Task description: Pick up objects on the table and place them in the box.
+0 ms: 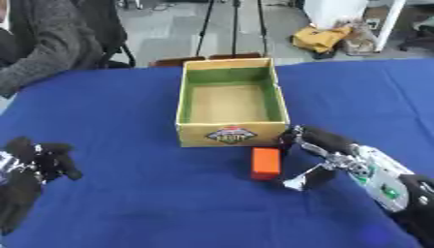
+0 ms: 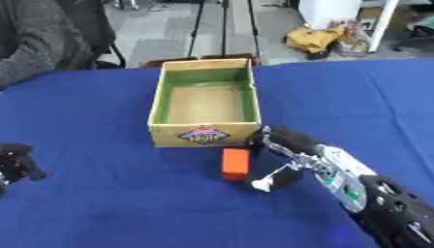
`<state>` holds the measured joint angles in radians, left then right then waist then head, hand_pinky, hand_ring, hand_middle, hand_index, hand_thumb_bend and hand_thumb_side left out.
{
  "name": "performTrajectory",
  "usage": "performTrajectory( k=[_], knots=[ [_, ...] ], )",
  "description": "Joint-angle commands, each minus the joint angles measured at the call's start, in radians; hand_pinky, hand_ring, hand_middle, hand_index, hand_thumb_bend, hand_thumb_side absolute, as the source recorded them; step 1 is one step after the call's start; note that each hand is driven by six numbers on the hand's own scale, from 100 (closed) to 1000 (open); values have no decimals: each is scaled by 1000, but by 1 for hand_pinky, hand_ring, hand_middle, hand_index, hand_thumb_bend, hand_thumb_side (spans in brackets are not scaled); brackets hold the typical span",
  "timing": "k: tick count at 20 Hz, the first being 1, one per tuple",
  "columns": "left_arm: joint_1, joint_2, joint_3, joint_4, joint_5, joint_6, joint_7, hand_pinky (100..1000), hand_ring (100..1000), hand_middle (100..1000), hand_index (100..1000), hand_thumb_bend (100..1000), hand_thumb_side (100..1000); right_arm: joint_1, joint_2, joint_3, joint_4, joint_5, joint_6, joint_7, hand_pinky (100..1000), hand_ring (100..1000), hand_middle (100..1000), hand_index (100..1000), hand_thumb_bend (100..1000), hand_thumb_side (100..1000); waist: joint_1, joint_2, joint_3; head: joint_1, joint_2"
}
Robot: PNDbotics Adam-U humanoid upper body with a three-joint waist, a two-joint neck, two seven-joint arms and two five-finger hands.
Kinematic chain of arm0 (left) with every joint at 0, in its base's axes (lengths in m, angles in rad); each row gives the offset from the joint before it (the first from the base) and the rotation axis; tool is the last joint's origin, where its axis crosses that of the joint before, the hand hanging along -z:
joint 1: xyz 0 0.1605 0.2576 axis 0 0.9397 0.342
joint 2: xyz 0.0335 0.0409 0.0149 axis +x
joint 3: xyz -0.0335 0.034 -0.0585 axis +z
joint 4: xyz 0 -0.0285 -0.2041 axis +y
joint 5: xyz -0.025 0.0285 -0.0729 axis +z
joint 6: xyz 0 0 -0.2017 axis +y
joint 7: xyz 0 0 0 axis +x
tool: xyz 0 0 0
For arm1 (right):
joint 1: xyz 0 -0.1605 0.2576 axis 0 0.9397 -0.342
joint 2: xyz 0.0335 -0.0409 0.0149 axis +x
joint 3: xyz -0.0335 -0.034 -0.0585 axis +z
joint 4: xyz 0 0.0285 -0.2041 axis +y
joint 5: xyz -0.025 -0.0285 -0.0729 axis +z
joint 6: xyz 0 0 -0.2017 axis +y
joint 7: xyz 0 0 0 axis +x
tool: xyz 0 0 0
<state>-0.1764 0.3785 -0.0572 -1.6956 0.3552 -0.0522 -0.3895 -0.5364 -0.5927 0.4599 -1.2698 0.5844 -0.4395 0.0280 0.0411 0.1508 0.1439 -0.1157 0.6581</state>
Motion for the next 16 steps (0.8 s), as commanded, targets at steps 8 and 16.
performTrajectory(
  k=[8, 16],
  knots=[
    [-14, 9, 5, -11, 2, -2, 1, 633, 499, 501, 727, 233, 1000, -13, -22, -12, -38, -49, 24, -82, 460, 438, 277, 366, 120, 117, 1, -13, -6, -4, -3],
    [-15, 11, 6, -14, 6, -2, 2, 633, 498, 501, 727, 232, 1000, -10, -42, -18, -91, -108, 49, -74, 460, 437, 272, 361, 106, 129, 3, -15, -16, -5, -2]
  ],
)
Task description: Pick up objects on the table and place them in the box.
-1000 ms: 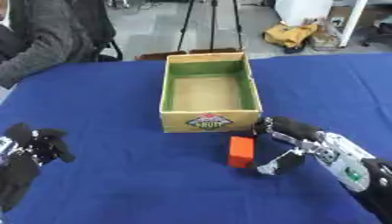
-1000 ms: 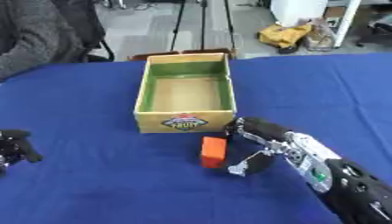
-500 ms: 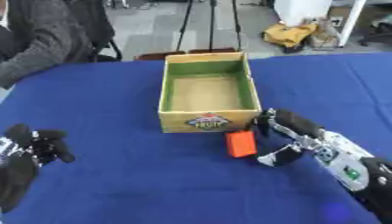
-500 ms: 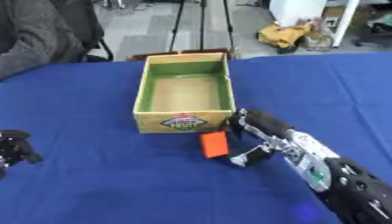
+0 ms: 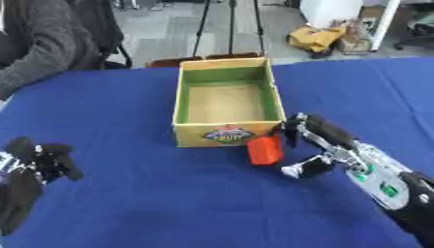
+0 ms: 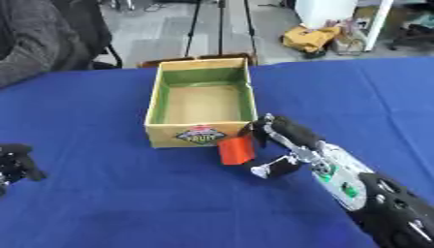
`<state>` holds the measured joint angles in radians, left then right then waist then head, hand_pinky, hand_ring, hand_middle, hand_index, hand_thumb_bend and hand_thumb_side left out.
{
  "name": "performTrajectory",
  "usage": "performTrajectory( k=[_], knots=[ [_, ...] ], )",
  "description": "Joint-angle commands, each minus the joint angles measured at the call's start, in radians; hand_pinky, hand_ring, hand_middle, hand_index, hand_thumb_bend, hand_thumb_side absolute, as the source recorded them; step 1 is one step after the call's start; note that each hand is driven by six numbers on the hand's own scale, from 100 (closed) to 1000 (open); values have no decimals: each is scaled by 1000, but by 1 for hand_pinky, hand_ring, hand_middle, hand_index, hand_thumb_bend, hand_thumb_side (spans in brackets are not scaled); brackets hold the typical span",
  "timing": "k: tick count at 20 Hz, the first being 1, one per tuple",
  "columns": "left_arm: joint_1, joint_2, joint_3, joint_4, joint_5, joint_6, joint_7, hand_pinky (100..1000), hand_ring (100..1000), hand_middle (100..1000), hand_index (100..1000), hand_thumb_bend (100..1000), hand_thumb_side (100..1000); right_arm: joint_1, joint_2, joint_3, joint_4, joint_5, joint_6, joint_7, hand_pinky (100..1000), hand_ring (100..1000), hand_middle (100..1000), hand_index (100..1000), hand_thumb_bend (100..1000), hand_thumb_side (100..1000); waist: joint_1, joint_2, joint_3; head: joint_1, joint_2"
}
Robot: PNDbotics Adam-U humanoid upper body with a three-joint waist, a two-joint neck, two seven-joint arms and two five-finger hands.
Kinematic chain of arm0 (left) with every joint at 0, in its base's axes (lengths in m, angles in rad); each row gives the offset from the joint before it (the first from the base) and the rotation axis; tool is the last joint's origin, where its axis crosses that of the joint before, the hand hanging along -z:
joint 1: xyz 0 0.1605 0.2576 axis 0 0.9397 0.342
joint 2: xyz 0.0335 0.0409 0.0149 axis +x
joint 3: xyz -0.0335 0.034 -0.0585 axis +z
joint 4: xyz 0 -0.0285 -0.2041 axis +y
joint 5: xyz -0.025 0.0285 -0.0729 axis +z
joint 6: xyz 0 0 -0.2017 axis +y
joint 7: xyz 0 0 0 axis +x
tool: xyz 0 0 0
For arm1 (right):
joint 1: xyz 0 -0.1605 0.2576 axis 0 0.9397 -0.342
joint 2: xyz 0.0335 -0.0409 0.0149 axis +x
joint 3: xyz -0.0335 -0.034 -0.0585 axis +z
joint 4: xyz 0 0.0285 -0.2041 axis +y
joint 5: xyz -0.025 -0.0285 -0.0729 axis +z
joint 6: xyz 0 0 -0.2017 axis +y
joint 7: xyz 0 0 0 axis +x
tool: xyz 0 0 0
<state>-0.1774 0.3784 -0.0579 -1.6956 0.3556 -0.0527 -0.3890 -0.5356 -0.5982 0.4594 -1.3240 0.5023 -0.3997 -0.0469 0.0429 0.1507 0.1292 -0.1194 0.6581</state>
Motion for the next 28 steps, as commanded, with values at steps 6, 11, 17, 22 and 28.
performTrajectory(
  k=[6, 11, 17, 22, 28],
  knots=[
    [-14, 12, 7, -16, 8, -1, 3, 633, 498, 501, 727, 233, 1000, -10, -57, -24, -91, -81, 39, 18, 460, 436, 270, 356, 100, 125, 1, -15, -6, -2, -4],
    [-17, 14, 7, -27, 19, 1, 2, 633, 497, 501, 726, 239, 1000, -13, -86, -39, -139, -118, 53, 20, 460, 437, 271, 350, 100, 113, -2, -17, -12, -4, -8],
    [-24, 16, 3, -53, 48, 11, 1, 632, 497, 501, 726, 248, 1000, -19, -133, -65, -190, -168, 87, 22, 459, 437, 272, 350, 100, 105, -3, -23, -4, -8, -8],
    [-39, 7, -9, -69, 74, 25, -9, 639, 496, 501, 725, 254, 1000, -23, -157, -77, -195, -186, 99, 23, 458, 437, 274, 351, 106, 100, -1, -29, 19, -13, -2],
    [-64, 3, -20, -101, 114, 37, -20, 642, 497, 501, 725, 255, 999, -28, -190, -95, -185, -194, 107, 11, 458, 438, 275, 351, 103, 100, 5, -22, 67, -29, -9]
  ],
)
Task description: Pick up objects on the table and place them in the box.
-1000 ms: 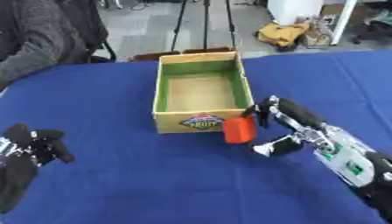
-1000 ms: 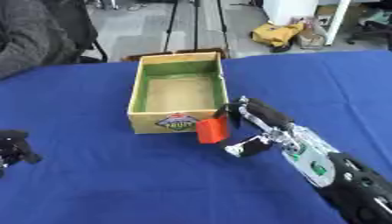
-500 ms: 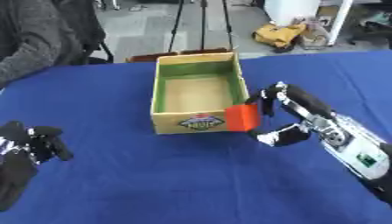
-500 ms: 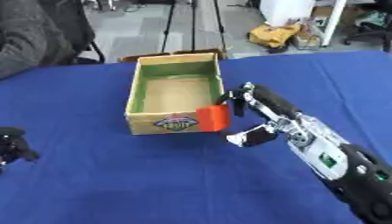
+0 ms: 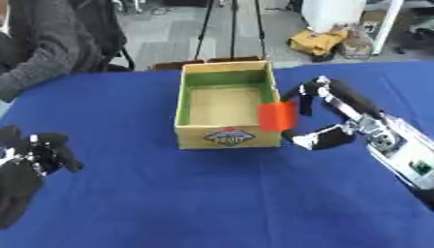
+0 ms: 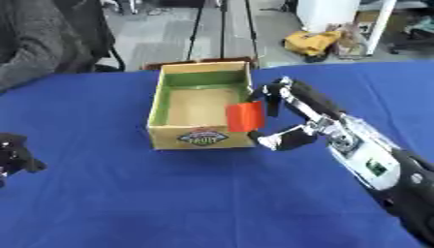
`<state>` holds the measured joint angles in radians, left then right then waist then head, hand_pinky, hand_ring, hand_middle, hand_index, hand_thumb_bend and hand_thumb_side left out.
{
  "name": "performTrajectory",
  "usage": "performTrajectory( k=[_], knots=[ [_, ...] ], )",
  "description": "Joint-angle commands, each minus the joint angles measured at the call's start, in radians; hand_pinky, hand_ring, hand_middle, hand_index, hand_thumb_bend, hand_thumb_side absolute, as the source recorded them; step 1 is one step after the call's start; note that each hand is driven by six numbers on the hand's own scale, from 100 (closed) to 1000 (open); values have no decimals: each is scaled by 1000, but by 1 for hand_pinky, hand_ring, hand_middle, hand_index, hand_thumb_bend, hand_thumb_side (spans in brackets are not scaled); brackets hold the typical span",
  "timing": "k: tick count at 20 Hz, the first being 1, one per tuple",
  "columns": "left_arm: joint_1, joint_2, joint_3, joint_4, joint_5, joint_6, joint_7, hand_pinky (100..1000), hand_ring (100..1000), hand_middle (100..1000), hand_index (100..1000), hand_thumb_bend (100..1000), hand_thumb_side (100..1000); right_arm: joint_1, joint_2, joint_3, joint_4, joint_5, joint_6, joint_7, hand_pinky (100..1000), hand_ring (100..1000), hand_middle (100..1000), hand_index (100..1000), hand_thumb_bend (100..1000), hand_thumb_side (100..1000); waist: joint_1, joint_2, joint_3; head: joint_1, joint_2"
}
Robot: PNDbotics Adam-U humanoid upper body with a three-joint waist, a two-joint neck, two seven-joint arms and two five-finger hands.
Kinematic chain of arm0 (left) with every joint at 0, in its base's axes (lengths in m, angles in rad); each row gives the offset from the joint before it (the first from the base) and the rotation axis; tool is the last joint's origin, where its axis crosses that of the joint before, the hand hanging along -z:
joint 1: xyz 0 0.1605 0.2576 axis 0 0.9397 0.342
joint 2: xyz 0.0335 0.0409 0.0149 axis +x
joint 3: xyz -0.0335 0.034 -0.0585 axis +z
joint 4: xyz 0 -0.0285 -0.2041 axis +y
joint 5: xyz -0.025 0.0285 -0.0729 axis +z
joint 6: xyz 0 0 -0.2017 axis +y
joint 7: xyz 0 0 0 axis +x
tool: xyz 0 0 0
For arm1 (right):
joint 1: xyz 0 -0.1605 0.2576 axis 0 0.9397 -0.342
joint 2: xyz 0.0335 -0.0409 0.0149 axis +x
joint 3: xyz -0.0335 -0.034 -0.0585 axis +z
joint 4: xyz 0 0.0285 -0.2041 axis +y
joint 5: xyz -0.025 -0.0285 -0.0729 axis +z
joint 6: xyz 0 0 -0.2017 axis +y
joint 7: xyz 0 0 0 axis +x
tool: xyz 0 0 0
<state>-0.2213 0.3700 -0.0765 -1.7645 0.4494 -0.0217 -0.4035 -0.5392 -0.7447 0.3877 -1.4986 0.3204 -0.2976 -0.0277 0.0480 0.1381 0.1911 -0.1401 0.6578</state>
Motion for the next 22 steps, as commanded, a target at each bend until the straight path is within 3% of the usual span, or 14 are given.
performTrajectory(
  k=[1, 13, 22],
  knots=[
    [-25, 10, -3, -39, 26, 8, -8, 649, 497, 501, 725, 251, 992, -26, -51, -27, -10, -13, 6, -10, 458, 438, 275, 351, 103, 100, 1, -7, 16, -12, -12],
    [-78, 2, -32, -117, 71, 30, -48, 637, 495, 499, 725, 250, 987, -34, -125, -93, 29, -24, 20, -56, 463, 442, 278, 354, 100, 100, -12, 56, 144, -90, -84],
    [-95, 3, -41, -139, 70, 37, -66, 637, 494, 498, 725, 249, 998, -37, -148, -127, 85, -26, 25, -86, 472, 450, 284, 362, 100, 117, -27, 90, 190, -133, -111]
  ],
)
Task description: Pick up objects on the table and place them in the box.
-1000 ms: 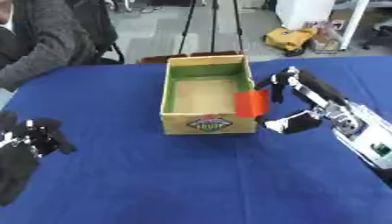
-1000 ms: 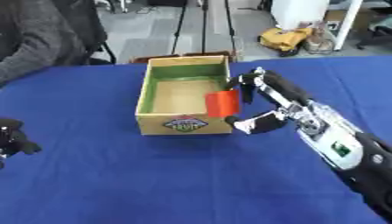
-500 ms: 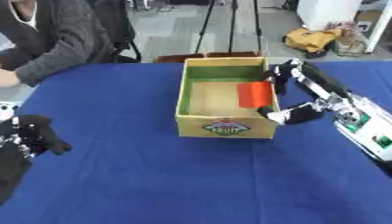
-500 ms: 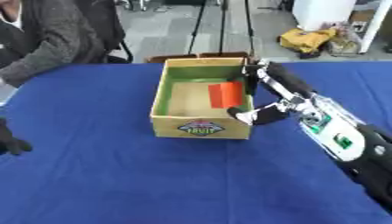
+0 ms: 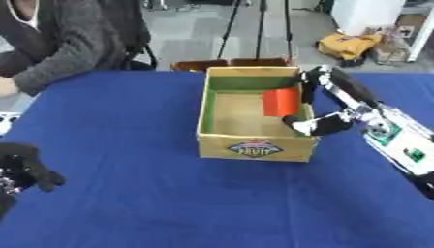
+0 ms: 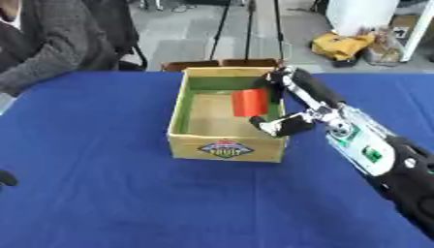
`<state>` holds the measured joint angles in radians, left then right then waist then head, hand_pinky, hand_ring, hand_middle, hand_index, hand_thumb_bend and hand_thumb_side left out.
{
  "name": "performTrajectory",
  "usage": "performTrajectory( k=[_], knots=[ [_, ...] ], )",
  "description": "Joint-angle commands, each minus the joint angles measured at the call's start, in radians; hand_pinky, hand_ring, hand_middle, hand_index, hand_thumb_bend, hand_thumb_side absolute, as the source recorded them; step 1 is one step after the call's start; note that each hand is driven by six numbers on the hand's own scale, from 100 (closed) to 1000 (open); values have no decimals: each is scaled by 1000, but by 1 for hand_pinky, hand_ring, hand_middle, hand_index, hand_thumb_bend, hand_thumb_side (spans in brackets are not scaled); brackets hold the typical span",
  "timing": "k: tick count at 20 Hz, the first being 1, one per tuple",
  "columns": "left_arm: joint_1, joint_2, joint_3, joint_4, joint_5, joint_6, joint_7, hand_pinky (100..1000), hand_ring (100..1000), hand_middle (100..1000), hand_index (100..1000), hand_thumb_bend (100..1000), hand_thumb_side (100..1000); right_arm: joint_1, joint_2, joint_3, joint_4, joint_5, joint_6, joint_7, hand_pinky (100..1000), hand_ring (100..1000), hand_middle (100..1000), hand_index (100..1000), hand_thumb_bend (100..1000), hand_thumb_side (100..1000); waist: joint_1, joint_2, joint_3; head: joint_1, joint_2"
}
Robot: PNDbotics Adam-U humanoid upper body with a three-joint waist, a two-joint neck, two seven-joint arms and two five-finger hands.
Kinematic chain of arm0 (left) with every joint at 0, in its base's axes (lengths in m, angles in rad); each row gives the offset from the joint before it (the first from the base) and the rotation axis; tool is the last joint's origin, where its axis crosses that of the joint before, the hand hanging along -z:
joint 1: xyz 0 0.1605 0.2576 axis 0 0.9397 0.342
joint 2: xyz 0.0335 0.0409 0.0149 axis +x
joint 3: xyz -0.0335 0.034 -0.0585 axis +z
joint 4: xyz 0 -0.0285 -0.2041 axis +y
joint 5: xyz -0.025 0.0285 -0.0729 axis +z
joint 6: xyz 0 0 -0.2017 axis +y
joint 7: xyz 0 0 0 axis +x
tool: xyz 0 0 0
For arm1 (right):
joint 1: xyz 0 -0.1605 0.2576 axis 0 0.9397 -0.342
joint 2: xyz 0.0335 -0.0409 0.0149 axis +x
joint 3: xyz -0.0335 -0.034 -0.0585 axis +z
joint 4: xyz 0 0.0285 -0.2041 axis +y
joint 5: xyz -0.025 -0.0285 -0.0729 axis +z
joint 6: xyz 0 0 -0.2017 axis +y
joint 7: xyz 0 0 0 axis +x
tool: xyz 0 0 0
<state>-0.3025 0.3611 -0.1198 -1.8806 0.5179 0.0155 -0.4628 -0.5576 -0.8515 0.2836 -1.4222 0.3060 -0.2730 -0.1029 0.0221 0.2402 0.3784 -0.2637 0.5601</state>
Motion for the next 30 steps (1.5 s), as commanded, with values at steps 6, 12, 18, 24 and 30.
performTrajectory(
  k=[6, 12, 18, 24, 30],
  knots=[
    [-16, 11, 2, -23, -6, 0, -9, 637, 493, 498, 725, 253, 1000, -22, -32, -16, 34, -1, -12, -8, 502, 476, 317, 407, 100, 141, -7, -3, 7, -13, -15],
    [-18, 8, 1, -21, -10, 2, -12, 637, 493, 498, 725, 258, 1000, -30, -14, 6, 48, 30, -37, 15, 528, 492, 336, 424, 103, 142, -13, 1, 13, -13, -15],
    [-22, 4, 1, -21, -11, 6, -13, 637, 493, 498, 725, 262, 1000, -42, 16, 35, 75, 84, -68, 42, 574, 536, 389, 498, 155, 207, -19, 4, 22, -14, -17],
    [-22, 2, 1, -20, -13, 7, -15, 637, 492, 497, 725, 265, 1000, -43, 25, 42, 88, 115, -91, 59, 614, 581, 489, 642, 283, 363, -23, 5, 24, -12, -18],
    [-21, 1, 1, -19, -16, 9, -15, 637, 492, 497, 725, 266, 1000, -42, 29, 42, 97, 136, -101, 70, 634, 607, 591, 721, 372, 455, -24, 5, 23, -13, -19]
  ],
)
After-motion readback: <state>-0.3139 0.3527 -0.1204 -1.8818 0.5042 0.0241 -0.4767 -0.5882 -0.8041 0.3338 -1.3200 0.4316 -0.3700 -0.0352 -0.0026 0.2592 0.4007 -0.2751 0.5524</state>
